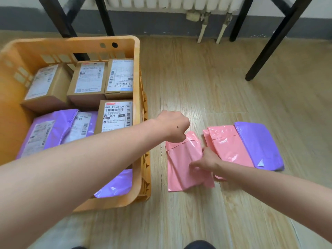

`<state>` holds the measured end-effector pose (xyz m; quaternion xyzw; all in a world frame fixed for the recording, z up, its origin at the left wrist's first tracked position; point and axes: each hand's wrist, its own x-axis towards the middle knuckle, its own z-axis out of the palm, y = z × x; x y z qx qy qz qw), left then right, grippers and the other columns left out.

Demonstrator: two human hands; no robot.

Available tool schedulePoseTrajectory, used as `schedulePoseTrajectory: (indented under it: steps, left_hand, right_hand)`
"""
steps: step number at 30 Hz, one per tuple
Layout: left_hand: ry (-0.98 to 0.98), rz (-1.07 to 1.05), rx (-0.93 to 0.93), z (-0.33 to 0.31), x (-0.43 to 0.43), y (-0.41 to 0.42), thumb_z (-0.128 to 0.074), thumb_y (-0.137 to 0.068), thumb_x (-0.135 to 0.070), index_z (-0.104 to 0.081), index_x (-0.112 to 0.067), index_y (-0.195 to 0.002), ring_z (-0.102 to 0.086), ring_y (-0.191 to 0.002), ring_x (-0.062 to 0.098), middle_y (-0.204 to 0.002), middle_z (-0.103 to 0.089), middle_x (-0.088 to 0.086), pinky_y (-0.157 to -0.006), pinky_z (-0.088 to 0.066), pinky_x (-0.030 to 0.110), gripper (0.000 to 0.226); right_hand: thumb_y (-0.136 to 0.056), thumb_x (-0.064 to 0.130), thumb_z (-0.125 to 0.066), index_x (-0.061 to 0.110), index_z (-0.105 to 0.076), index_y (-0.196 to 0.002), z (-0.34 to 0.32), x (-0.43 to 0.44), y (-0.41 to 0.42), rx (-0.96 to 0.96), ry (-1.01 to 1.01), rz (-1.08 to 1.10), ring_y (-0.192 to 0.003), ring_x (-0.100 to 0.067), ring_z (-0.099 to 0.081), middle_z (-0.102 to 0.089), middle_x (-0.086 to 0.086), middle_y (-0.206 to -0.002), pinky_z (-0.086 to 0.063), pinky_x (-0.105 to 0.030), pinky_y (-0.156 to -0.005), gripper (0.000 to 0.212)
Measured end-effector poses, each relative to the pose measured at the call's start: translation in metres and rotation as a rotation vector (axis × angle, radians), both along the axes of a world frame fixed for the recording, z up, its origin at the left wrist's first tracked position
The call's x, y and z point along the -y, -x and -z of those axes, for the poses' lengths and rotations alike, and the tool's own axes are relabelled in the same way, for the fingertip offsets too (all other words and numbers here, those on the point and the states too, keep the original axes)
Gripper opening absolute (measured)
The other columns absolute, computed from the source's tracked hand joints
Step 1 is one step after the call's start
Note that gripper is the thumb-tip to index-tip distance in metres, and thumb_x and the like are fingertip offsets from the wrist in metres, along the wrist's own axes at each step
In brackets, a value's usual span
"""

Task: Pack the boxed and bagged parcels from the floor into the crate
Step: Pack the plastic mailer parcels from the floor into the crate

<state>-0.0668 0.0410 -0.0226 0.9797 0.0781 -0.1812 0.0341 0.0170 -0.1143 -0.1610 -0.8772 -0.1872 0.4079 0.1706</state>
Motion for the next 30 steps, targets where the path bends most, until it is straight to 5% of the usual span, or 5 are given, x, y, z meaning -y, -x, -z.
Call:
schedulePoseTrajectory:
  steps: [5,10,16,22,30]
  left_hand:
    - [0.234,-0.179,0.089,-0.012,0.004,0.011,-0.050,-0.082,-0.014,-0.063,-0.011,-0.084,-0.057,-0.073,0.025,-0.083,-0.062,0.006,-0.055,-0.040,0.030,0.013]
    - [0.337,-0.281,0.196,-0.024,0.009,0.034,-0.052,-0.087,-0.015,-0.066,-0.008,-0.089,-0.063,-0.077,0.023,-0.090,-0.067,0.010,-0.057,-0.045,0.030,0.016]
    - [0.371,-0.552,0.327,-0.040,0.019,0.046,-0.059,-0.081,-0.029,-0.066,-0.014,-0.088,-0.063,-0.082,0.023,-0.088,-0.065,0.006,-0.066,-0.051,0.032,0.019]
    - [0.528,-0.713,0.507,-0.067,0.010,0.049,-0.072,-0.071,-0.045,-0.051,-0.017,-0.101,-0.053,-0.078,0.013,-0.088,-0.054,-0.003,-0.055,-0.040,0.024,0.047]
    - [0.483,-0.784,0.857,-0.092,-0.002,0.062,-0.072,-0.075,-0.045,-0.057,-0.018,-0.084,-0.061,-0.078,0.014,-0.078,-0.059,-0.006,-0.064,-0.052,0.032,0.032]
  right_hand:
    - [-0.067,0.032,-0.085,0.006,-0.049,-0.122,-0.017,-0.008,-0.002,-0.105,-0.131,0.047,-0.099,-0.029,-0.064,-0.062,-0.014,-0.113,-0.054,-0.035,-0.070,0.071]
    - [-0.079,0.019,-0.076,0.007,-0.055,-0.086,-0.054,-0.022,0.005,-0.220,-0.292,0.046,-0.074,-0.020,-0.067,-0.064,-0.009,-0.086,-0.055,-0.028,-0.057,0.025]
    - [-0.082,0.004,-0.069,0.004,-0.060,-0.078,-0.111,-0.046,0.024,-0.130,-0.543,0.109,-0.061,-0.015,-0.068,-0.065,-0.004,-0.067,-0.053,-0.023,-0.050,0.010]
    - [-0.076,0.021,-0.078,0.015,-0.056,-0.056,-0.165,-0.068,0.032,-0.048,-0.810,0.289,-0.040,0.001,-0.052,-0.055,0.011,-0.043,-0.039,-0.012,-0.042,0.030]
    - [-0.076,0.031,-0.077,0.023,-0.074,-0.071,-0.227,-0.073,0.046,0.164,-1.074,0.146,-0.069,0.000,-0.067,-0.072,0.008,-0.071,-0.050,-0.013,-0.061,0.010]
